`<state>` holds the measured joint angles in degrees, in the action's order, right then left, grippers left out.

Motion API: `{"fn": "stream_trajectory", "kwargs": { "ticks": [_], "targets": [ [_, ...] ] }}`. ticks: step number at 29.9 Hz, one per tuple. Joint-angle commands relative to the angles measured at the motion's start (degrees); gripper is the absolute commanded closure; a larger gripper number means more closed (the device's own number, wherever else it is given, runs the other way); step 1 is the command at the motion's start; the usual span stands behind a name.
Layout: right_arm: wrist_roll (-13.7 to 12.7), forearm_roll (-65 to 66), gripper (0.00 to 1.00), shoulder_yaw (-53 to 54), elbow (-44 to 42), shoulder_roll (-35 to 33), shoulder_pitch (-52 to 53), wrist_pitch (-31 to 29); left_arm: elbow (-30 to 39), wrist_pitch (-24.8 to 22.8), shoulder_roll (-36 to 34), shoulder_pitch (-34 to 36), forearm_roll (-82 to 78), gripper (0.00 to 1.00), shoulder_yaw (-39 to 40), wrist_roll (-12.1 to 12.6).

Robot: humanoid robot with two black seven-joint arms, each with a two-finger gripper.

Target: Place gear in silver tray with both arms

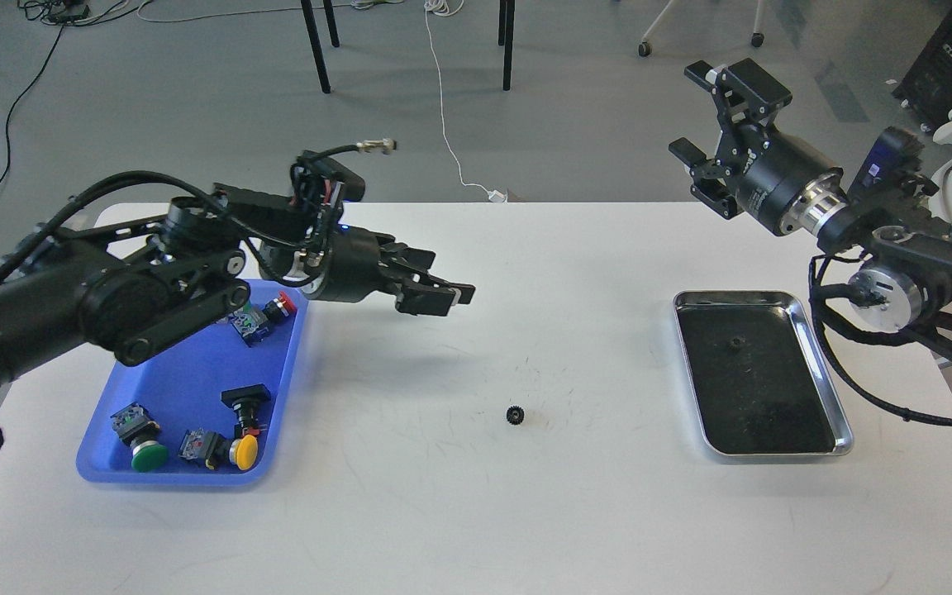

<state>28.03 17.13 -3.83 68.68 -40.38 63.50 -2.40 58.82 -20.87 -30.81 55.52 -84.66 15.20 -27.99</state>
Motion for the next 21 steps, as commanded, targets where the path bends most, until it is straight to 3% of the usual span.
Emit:
{"fn": "stream_trajectory", "kwargs": {
  "ticks": [1, 6, 10, 14, 21],
  "targets": [
    [-0.03, 15.62, 0.01, -4.77, 2.07, -1.02, 0.31, 0.02, 3.92, -0.31, -5.66, -10.93, 18.96, 0.05, 10.87, -0.01],
    [-0.03, 27.23, 0.01, -9.86, 2.16, 0.65, 2.76, 0.02, 6.48, -0.49, -6.11, -28.6, 37.54, 0.02, 28.8, -0.01],
    [-0.03, 33.22, 0.01, -22.32, 1.9, 7.05, 11.35, 0.02, 7.18, -1.88, -4.53, -36.78, 40.02, 0.02, 38.66, -0.01],
    [-0.03, 35.77, 0.01, -34.46, 0.85, 16.19, 19.8, 0.81, 7.19, -2.77, -4.26, -39.09, 40.02, 0.02, 40.34, -0.01],
    [-0.03, 46.32, 0.01, -46.42, -4.25, 30.61, 27.02, 1.08, 7.27, -2.77, -4.17, -39.09, 40.02, 0.02, 40.52, -0.01]
  ]
}}
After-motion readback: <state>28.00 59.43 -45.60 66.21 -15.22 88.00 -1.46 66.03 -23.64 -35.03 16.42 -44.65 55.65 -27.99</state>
